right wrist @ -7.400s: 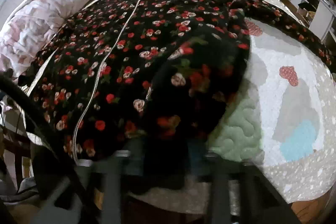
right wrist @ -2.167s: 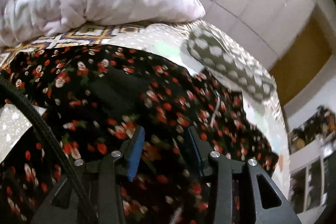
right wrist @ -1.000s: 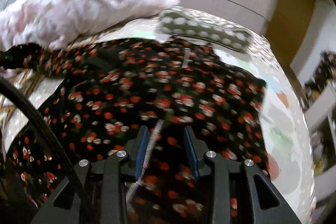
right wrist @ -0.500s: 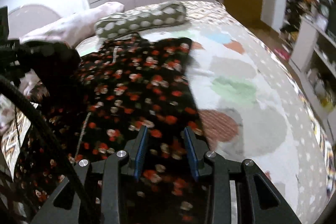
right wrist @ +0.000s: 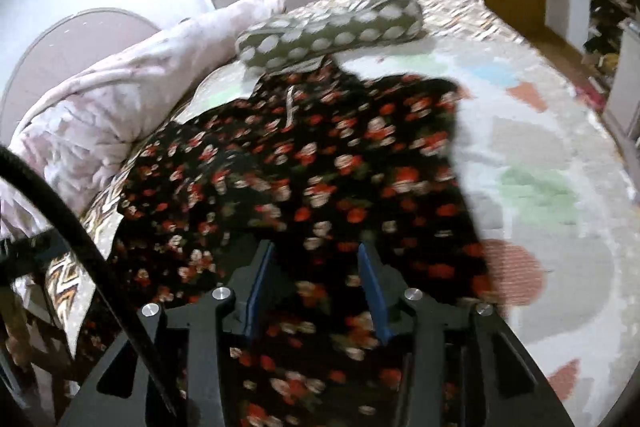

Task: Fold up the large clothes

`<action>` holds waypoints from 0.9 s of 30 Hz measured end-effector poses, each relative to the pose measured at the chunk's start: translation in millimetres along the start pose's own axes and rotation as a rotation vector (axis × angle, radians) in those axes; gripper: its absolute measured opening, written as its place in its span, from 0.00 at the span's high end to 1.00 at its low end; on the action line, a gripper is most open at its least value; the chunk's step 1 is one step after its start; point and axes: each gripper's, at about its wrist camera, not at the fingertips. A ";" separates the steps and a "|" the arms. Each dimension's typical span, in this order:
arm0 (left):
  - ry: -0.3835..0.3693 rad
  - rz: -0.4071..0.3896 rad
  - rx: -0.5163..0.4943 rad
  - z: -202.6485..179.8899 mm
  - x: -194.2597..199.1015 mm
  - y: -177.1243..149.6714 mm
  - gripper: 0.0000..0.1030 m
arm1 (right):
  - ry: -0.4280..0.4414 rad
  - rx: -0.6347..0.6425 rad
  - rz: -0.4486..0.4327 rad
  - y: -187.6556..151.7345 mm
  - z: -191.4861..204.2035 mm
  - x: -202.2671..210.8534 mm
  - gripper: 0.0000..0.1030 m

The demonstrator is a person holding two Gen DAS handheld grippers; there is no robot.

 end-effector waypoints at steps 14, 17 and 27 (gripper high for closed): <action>0.032 -0.052 -0.034 15.6 -0.1 -25.1 0.37 | -0.053 0.138 0.126 9.3 58.3 -45.2 0.96; 0.089 -0.081 -0.086 7.9 -0.4 -22.7 0.37 | -0.210 0.238 0.001 32.1 64.0 -6.8 0.97; 0.182 -0.030 -0.186 -20.1 -37.7 22.6 0.37 | -0.553 0.265 0.067 83.1 -7.1 -43.8 0.93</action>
Point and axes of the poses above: each gripper's, at about its wrist camera, not at the fingertips, and x roughly against the way its jaws point, z to its left, y to its top, and after that the axes turned 7 degrees about z, right-handed
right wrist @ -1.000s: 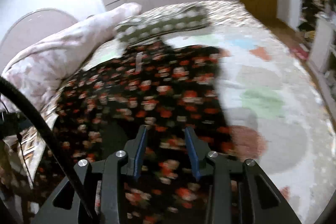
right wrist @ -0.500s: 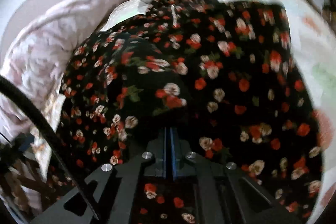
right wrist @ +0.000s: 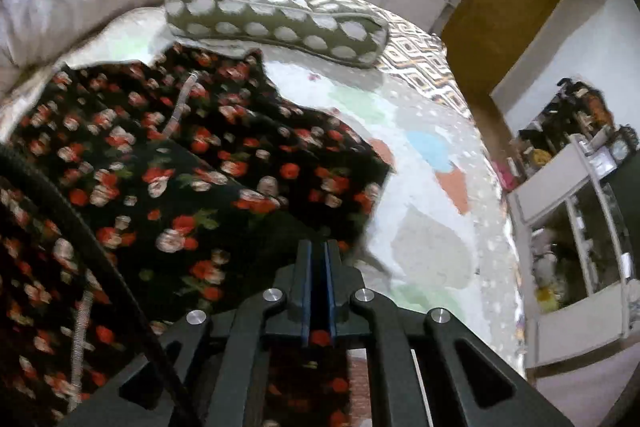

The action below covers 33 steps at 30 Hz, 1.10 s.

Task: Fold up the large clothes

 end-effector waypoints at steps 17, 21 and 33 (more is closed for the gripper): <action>0.137 0.137 0.032 0.4 -141.2 73.1 0.16 | 0.363 -0.312 0.073 7.2 2.5 -80.9 0.84; 0.136 0.140 0.058 1.0 -132.2 76.0 0.25 | 0.339 -0.306 0.085 16.1 9.2 -79.6 0.69; 0.070 -0.027 0.101 29.4 17.5 -1.7 0.34 | 0.362 -0.322 -0.090 -56.8 -49.6 40.8 0.43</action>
Point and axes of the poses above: each gripper's, at about its wrist camera, not at the fingertips, and x roughly against the way its jaws point, z to its left, y to its top, and after that the axes turned 7 degrees about z, right-handed
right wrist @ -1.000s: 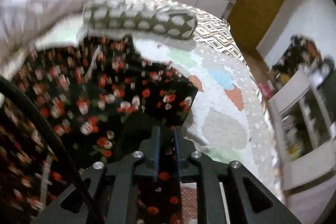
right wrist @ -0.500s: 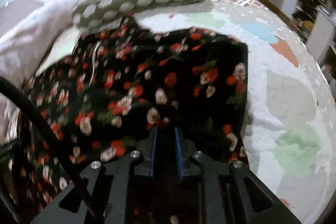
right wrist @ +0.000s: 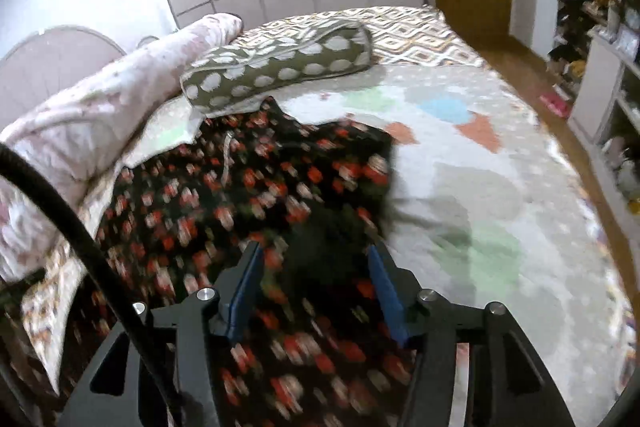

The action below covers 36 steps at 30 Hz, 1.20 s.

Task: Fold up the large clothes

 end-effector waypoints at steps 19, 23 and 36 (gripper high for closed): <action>-0.081 0.167 0.049 61.7 -18.5 -117.4 0.34 | 0.043 -0.207 0.063 -169.9 -96.8 49.5 0.43; -0.122 0.184 -0.009 50.9 -14.0 -128.6 0.55 | 0.190 -0.316 0.121 -190.8 -115.1 37.5 0.43; -0.217 0.172 0.019 58.5 4.6 -157.7 0.71 | 0.528 -0.439 0.133 -237.6 -116.3 29.4 0.43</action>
Point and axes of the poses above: each gripper's, at about its wrist camera, not at the fingertips, and x roughly against the way its jaws point, z to its left, y to its top, and after that the axes turned 7 degrees about z, right-handed
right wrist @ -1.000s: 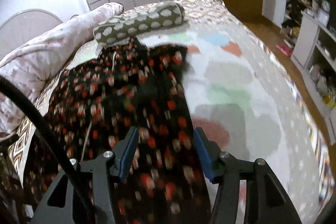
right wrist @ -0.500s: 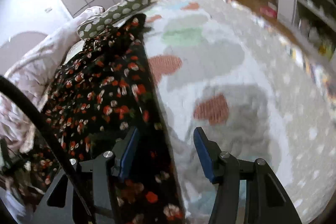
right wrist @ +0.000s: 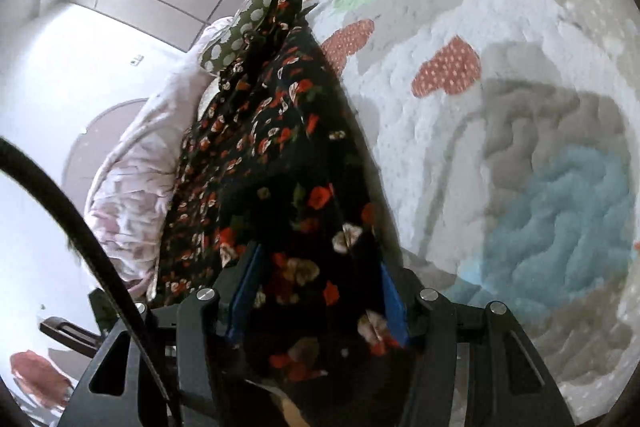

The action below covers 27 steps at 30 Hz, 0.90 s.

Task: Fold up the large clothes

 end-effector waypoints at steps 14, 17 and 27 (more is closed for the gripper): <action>-0.060 -0.030 0.055 16.0 4.1 -9.7 0.68 | -0.058 -0.009 -0.075 -6.4 -8.0 27.6 0.43; -0.140 -0.029 0.069 19.8 -0.5 -9.6 0.49 | -0.050 0.012 -0.046 -9.9 -8.4 20.0 0.43; -0.209 -0.040 0.061 12.2 5.8 -14.7 0.69 | 0.207 0.020 0.097 -26.5 -0.6 -16.8 0.41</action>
Point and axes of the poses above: each gripper's, at about its wrist camera, not at the fingertips, and x roughly against the way its jaws point, z to its left, y to its top, and after that the axes turned 7 degrees about z, right-handed
